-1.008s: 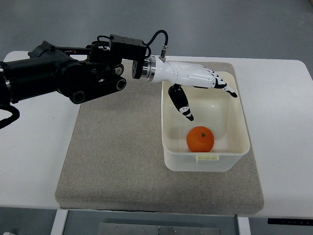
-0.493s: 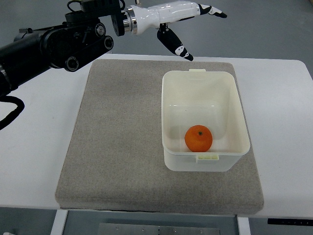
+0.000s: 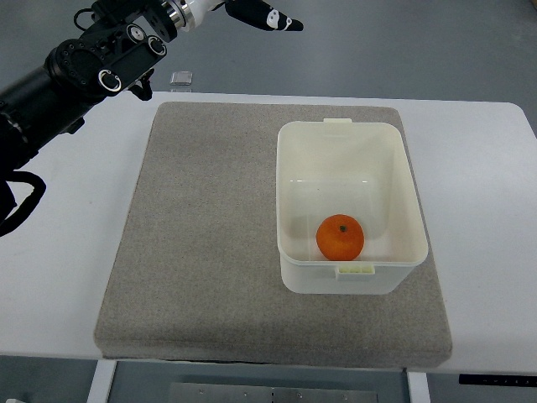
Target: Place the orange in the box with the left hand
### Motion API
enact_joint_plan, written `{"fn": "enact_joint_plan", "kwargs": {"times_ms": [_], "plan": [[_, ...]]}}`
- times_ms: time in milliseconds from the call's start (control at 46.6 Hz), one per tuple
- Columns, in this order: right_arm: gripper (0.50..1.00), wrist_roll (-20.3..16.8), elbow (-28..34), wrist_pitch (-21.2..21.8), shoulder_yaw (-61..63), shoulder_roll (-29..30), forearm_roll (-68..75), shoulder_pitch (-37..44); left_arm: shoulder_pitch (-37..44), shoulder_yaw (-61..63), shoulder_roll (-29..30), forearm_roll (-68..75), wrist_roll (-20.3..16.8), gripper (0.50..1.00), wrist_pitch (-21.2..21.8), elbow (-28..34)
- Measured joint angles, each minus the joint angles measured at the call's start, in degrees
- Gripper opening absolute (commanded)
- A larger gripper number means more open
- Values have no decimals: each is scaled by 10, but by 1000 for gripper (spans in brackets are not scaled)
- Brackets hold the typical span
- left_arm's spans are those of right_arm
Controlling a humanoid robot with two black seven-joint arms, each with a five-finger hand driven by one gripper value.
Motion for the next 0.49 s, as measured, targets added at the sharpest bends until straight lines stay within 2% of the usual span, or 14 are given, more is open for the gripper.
{"fn": "enact_joint_plan", "kwargs": {"times_ms": [172,364,493], "plan": [[926,0,0,0,0,0,0,0,20,0,-12,-62,0,964,-4,39],[926,0,0,0,0,0,0,0,45,-1,-18,-141,0,956,-7,50],[926,0,0,0,0,0,0,0,51,-2,-27,-226,65,945,-2,64]]}}
